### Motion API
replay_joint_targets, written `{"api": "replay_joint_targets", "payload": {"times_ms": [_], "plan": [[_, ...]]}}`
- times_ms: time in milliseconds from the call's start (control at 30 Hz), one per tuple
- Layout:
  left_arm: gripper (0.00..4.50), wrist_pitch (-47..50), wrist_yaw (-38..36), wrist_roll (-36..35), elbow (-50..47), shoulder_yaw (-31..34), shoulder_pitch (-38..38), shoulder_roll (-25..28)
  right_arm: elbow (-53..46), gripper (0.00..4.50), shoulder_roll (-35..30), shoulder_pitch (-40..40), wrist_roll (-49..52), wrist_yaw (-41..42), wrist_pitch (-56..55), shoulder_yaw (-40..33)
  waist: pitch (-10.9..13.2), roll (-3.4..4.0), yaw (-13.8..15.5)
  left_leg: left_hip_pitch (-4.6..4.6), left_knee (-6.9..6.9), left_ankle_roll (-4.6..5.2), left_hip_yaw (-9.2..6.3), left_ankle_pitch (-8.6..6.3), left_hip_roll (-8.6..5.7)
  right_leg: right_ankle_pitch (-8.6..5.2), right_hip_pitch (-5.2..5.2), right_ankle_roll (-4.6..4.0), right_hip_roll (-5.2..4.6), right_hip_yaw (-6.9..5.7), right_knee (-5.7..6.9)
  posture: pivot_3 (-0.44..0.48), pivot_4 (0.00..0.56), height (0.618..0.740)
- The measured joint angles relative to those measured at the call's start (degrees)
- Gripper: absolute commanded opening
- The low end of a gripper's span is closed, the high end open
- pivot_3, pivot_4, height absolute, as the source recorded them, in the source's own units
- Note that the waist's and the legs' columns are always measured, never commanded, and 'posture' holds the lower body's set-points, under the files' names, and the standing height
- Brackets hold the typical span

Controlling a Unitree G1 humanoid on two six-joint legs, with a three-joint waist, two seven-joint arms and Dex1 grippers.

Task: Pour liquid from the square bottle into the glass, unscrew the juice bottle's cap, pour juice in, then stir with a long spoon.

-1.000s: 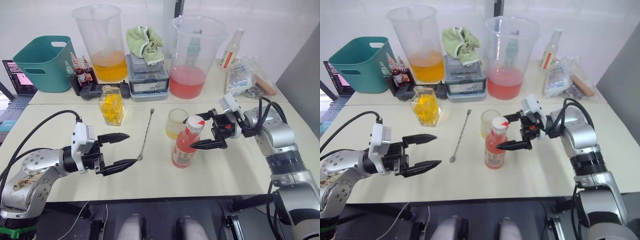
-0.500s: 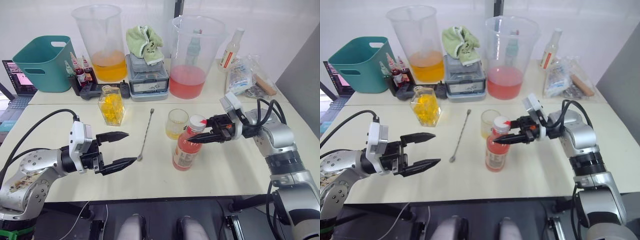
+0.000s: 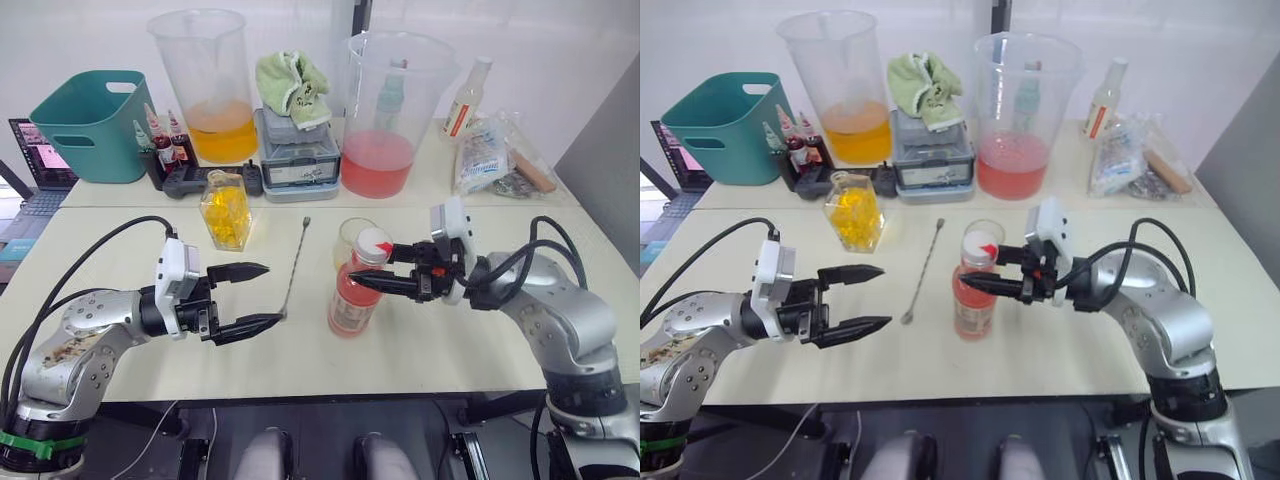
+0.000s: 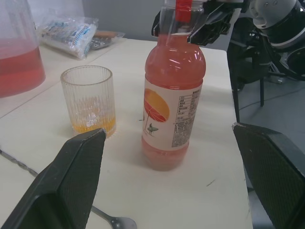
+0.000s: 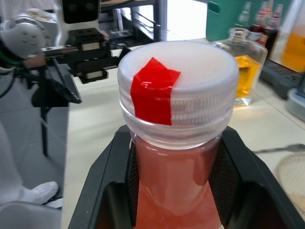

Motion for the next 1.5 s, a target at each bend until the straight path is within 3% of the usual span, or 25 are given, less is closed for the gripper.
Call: {"api": "replay_joint_targets", "payload": {"times_ms": [333,400,600,700,867,1033,1133,1267,1500], "plan": [[4.50,-1.4,-3.0,1.1,4.4,-3.5,-4.9,-1.0,-4.6,1.44,0.8,6.0,1.4,-6.8,1.3,-0.8,0.0,0.00,-0.1,0.03,0.01,0.01,0.02,0.01,-0.02,-0.01,0.06,0.02,0.09,0.03,-0.03,0.000,0.150,0.740],[4.50,-1.4,-3.3,1.3,4.6,-3.8,-4.9,-1.1,-4.5,2.48,0.8,6.2,1.5,-6.8,0.9,-0.8,0.0,0.00,-0.1,0.03,0.01,0.02,0.00,0.01,-0.01,-0.01,0.06,0.02,0.12,0.03,-0.02,0.000,0.150,0.740],[4.50,-1.4,-3.7,1.4,4.7,-4.0,-4.9,-1.1,-2.2,4.46,-0.7,6.1,2.2,-3.6,0.4,-1.0,0.0,-0.01,0.0,0.02,0.03,0.02,0.00,0.01,-0.03,-0.01,0.08,0.03,0.10,0.03,-0.03,0.000,0.150,0.740],[4.50,-1.4,-3.8,1.3,4.7,-4.0,-4.9,-1.1,-1.1,4.46,-4.0,5.3,4.0,-0.6,0.4,-2.4,0.0,-0.01,0.0,0.02,0.03,0.02,0.00,0.01,-0.02,-0.02,0.08,0.03,0.11,0.03,-0.04,0.000,0.150,0.740],[4.50,-0.9,-3.6,0.2,4.7,-3.6,-5.2,-1.1,-0.1,4.46,-9.4,3.1,13.2,2.2,3.5,-11.5,0.0,-0.01,0.0,0.03,0.03,0.02,-0.02,0.01,0.01,-0.01,0.09,0.03,0.12,0.02,-0.04,0.000,0.150,0.740],[4.50,0.0,-2.1,-0.1,4.7,-3.2,-7.1,-2.1,-0.2,4.46,-12.0,1.5,27.8,-0.6,8.0,-20.2,0.0,-0.02,0.1,0.02,0.03,0.02,-0.02,0.01,0.01,-0.01,0.12,0.03,0.10,0.04,-0.05,0.000,0.150,0.740],[4.50,1.4,-0.9,0.3,5.7,-3.8,-8.6,-2.3,0.1,4.46,-16.0,3.2,31.6,-1.1,9.3,-24.9,0.0,-0.02,0.3,0.01,0.03,0.02,-0.04,0.01,-0.02,-0.02,0.13,0.03,0.10,0.03,-0.06,0.000,0.150,0.740],[4.50,4.4,-0.1,-0.5,6.1,-4.0,-10.7,-2.3,0.5,4.46,-19.2,12.9,31.9,-0.1,9.8,-32.5,0.0,-0.03,0.3,-0.01,0.03,0.03,-0.03,0.01,-0.03,-0.02,0.17,0.05,0.10,0.04,-0.11,0.000,0.150,0.740],[4.50,8.7,0.9,-2.1,3.2,-6.7,-15.6,-3.7,-3.7,4.46,-17.9,31.5,25.8,1.9,8.1,-43.2,0.0,-0.03,0.1,0.02,0.04,0.02,-0.05,0.02,-0.05,-0.07,0.22,0.14,0.16,0.14,-0.11,0.000,0.150,0.740]]}}
